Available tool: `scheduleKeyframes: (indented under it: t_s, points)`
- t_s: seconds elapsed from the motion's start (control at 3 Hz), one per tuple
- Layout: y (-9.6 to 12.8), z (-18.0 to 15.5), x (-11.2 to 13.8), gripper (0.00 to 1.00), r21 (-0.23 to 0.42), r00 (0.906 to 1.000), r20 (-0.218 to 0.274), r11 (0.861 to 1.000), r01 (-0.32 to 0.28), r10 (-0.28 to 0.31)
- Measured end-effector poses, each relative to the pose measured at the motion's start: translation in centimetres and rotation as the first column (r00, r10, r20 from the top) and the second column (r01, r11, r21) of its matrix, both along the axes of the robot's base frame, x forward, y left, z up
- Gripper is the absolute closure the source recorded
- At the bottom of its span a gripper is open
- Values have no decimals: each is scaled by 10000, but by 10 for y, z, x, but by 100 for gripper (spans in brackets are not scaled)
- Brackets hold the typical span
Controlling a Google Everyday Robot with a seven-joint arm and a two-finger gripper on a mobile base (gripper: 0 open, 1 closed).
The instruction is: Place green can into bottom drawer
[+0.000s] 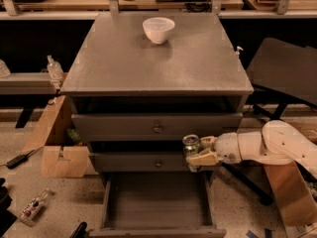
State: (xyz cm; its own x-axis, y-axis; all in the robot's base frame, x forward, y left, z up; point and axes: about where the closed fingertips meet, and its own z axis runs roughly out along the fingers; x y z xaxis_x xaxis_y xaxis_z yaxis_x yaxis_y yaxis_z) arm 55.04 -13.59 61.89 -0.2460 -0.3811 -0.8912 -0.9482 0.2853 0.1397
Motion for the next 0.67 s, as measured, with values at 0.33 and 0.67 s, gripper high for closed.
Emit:
scheduleKeyframes:
  t_s: [0.33, 0.67]
  points:
    - [16, -32, 1, 100, 464, 9998, 57, 9987, -206, 203]
    - [44, -95, 7, 100, 769, 9982, 393, 9959, -473, 444]
